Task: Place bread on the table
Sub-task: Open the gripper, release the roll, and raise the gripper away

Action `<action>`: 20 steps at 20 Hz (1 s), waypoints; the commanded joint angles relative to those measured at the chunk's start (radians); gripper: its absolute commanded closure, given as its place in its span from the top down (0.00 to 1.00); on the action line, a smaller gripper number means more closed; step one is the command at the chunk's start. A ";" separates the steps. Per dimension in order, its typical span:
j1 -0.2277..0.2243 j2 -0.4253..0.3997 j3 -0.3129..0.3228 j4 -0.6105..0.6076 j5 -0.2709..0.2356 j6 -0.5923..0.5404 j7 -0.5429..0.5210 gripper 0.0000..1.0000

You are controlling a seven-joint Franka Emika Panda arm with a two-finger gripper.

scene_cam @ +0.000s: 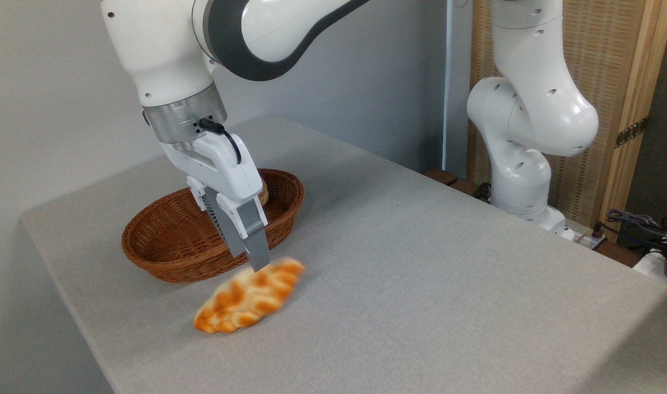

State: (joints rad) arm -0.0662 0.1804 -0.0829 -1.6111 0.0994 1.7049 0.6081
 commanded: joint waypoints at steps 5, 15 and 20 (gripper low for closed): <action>0.008 -0.103 0.006 0.003 -0.114 0.006 0.004 1.00; 0.059 -0.191 0.015 -0.007 -0.211 -0.033 0.025 1.00; 0.048 -0.200 0.048 -0.010 -0.210 -0.073 0.047 1.00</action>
State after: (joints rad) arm -0.0057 0.0054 -0.0592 -1.6018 -0.0953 1.6661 0.6291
